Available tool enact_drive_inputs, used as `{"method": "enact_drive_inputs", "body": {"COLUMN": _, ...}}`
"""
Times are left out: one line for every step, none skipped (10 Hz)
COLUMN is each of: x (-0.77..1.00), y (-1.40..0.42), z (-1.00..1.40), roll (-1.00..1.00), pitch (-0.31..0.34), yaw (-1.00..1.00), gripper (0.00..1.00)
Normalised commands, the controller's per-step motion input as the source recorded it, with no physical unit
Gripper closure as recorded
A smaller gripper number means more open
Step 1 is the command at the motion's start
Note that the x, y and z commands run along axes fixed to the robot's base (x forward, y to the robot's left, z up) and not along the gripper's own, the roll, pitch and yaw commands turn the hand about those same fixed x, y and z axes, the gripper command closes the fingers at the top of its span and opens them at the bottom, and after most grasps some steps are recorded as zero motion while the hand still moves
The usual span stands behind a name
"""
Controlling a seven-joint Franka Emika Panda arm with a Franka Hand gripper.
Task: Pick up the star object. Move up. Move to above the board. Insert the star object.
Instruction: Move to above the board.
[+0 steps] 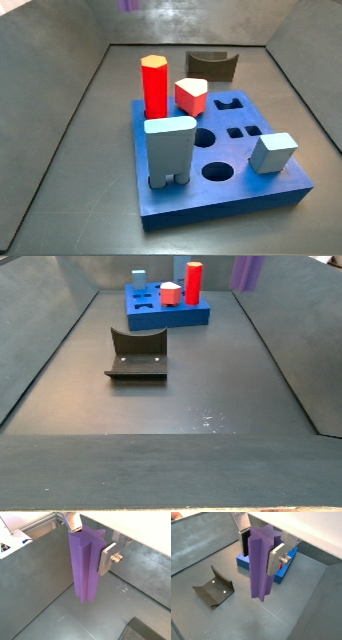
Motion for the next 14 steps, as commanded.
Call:
{"method": "enact_drive_inputs", "body": {"x": 0.01, "y": -0.02, "z": 0.32, "roll": -0.05, "pitch": 0.075, "yaw": 0.01, "gripper": 1.0}}
{"method": "enact_drive_inputs", "body": {"x": 0.01, "y": -0.02, "z": 0.24, "roll": -0.05, "pitch": 0.077, "yaw": 0.01, "gripper": 1.0}}
{"method": "enact_drive_inputs", "body": {"x": 0.4, "y": -1.0, "z": 0.02, "roll": 0.26, "pitch": 0.394, "yaw": 0.09, "gripper": 1.0}}
{"method": "enact_drive_inputs", "body": {"x": 0.41, "y": -1.0, "z": 0.01, "roll": 0.28, "pitch": 0.386, "yaw": 0.09, "gripper": 1.0}}
{"method": "enact_drive_inputs", "body": {"x": 0.43, "y": -1.0, "z": 0.01, "roll": 0.23, "pitch": 0.366, "yaw": 0.07, "gripper": 1.0}}
{"method": "enact_drive_inputs", "body": {"x": 0.44, "y": -1.0, "z": 0.01, "roll": 0.13, "pitch": 0.315, "yaw": 0.03, "gripper": 1.0}}
{"method": "enact_drive_inputs", "body": {"x": 0.44, "y": -1.0, "z": 0.02, "roll": 0.06, "pitch": 0.229, "yaw": 0.02, "gripper": 1.0}}
{"method": "enact_drive_inputs", "body": {"x": 0.45, "y": -1.0, "z": 0.02, "roll": 0.01, "pitch": 0.141, "yaw": 0.01, "gripper": 1.0}}
{"method": "enact_drive_inputs", "body": {"x": 0.46, "y": -1.0, "z": 0.02, "roll": 0.0, "pitch": 0.112, "yaw": 0.01, "gripper": 1.0}}
{"method": "enact_drive_inputs", "body": {"x": 0.47, "y": -1.0, "z": 0.03, "roll": 0.0, "pitch": 0.104, "yaw": 0.01, "gripper": 1.0}}
{"method": "enact_drive_inputs", "body": {"x": 0.49, "y": -1.0, "z": 0.03, "roll": 0.01, "pitch": 0.112, "yaw": 0.01, "gripper": 1.0}}
{"method": "enact_drive_inputs", "body": {"x": 0.51, "y": -1.0, "z": 0.03, "roll": 0.01, "pitch": 0.118, "yaw": 0.01, "gripper": 1.0}}
{"method": "enact_drive_inputs", "body": {"x": 0.37, "y": -0.67, "z": 0.03, "roll": 0.02, "pitch": 0.13, "yaw": 0.01, "gripper": 1.0}}
{"method": "enact_drive_inputs", "body": {"x": 0.2, "y": -0.28, "z": 0.03, "roll": 0.03, "pitch": 0.127, "yaw": 0.0, "gripper": 1.0}}
